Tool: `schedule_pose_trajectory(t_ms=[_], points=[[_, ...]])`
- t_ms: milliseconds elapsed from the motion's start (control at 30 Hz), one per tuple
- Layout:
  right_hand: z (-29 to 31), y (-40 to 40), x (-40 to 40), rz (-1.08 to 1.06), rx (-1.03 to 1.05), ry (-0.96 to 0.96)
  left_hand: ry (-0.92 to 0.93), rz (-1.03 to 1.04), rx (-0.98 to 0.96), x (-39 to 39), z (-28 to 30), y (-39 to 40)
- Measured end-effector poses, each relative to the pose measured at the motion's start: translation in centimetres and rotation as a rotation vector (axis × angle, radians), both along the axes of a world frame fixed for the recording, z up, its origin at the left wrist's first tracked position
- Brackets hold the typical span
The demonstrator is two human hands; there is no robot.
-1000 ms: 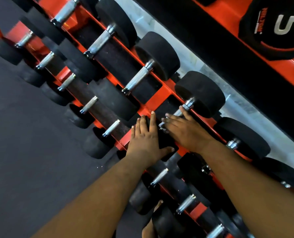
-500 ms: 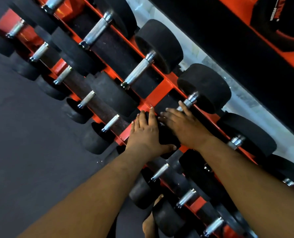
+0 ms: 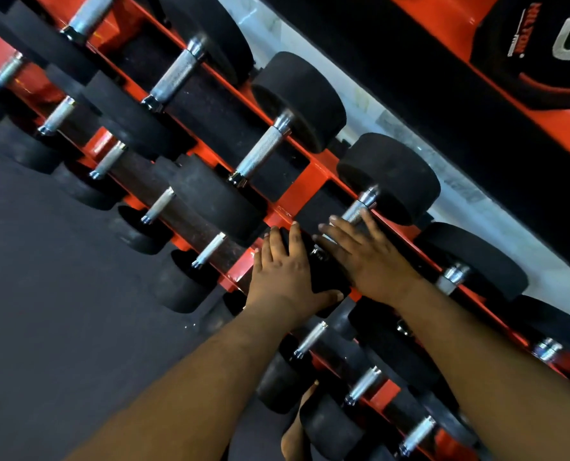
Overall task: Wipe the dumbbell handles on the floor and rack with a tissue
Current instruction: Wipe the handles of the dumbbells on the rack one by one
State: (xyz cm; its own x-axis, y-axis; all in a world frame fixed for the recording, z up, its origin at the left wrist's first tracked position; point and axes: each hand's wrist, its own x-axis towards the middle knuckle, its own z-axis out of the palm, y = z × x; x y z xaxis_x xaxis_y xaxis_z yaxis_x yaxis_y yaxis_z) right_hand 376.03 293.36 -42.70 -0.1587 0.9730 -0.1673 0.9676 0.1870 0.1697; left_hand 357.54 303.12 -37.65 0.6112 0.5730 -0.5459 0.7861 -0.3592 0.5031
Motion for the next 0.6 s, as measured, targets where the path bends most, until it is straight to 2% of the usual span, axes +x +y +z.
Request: schedule_pose_trajectory(t_ms=[100,200,333,433,500,600], points=[[0.4,0.2,0.0,-0.060,0.007,-0.105,0.015,-0.025,0.003,0.0,-0.1,0.0],[0.4,3.5,-0.4,-0.148,0.036,-0.046,-0.005,-0.006,0.014,-0.1,-0.3,-0.2],[0.2,3.0,0.2,-0.121,0.080,-0.024,-0.020,-0.003,0.026,-0.3,-0.4,-0.2],[0.1,1.2,1.4,-0.105,0.099,-0.132,-0.026,0.001,0.023,-0.4,-0.6,-0.2],[0.3,2.1,1.7,-0.115,0.065,-0.164,-0.027,0.001,0.028,-0.3,-0.7,-0.3],[1.2,5.1,2.6,-0.061,-0.023,-0.107,-0.017,0.006,0.029,-0.2,-0.5,-0.2]])
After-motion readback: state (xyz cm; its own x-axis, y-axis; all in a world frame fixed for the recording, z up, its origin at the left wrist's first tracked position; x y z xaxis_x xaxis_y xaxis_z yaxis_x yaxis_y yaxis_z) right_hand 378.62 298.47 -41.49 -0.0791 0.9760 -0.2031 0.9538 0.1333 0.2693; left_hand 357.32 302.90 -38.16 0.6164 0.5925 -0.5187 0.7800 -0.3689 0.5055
